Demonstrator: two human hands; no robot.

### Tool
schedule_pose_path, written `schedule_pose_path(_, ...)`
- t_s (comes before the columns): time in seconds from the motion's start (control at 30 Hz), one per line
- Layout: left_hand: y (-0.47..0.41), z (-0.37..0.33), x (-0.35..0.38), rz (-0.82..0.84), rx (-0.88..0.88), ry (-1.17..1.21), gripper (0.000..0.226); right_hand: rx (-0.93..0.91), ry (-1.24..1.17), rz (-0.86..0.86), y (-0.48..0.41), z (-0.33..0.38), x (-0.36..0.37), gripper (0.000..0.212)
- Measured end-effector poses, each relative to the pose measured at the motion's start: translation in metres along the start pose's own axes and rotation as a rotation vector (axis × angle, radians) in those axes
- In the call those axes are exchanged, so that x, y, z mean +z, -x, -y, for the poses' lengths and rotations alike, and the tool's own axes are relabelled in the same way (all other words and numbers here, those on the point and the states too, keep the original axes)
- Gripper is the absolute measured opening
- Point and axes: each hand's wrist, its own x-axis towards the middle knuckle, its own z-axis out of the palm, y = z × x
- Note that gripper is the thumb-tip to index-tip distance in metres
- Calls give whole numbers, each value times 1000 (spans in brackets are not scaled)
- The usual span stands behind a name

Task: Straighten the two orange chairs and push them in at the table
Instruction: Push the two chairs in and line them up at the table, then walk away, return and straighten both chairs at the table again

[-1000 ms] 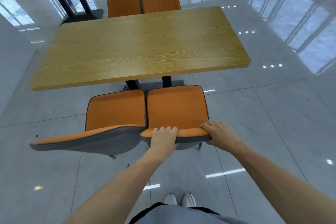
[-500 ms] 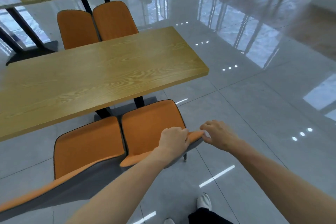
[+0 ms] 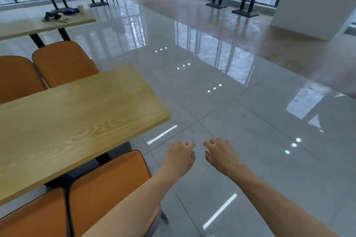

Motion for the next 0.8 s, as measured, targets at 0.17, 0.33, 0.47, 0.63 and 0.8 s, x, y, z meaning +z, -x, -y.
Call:
schedule_pose_path(0.17,-89,-10,-5,-39,-45,11,31,-29,5,-40,-66,-67,-17,32)
schedule_pose_path(0.33,-161,4,-6,-101,-122,27,25,-78,5,-52,-140,-103,-19,30)
schedule_pose_path(0.47,-224,32,10,-59,-222,2,14,-129,-20,-33,-212,-120,-12,29)
schedule_pose_path(0.63,-323,78,20,-75,-270,13,20,-183,12,3,-326,-139,-9,26)
schedule_pose_path(0.8,-418,125,8,-114,-319,37,25,-188,44,2,-439,-153,-29,25)
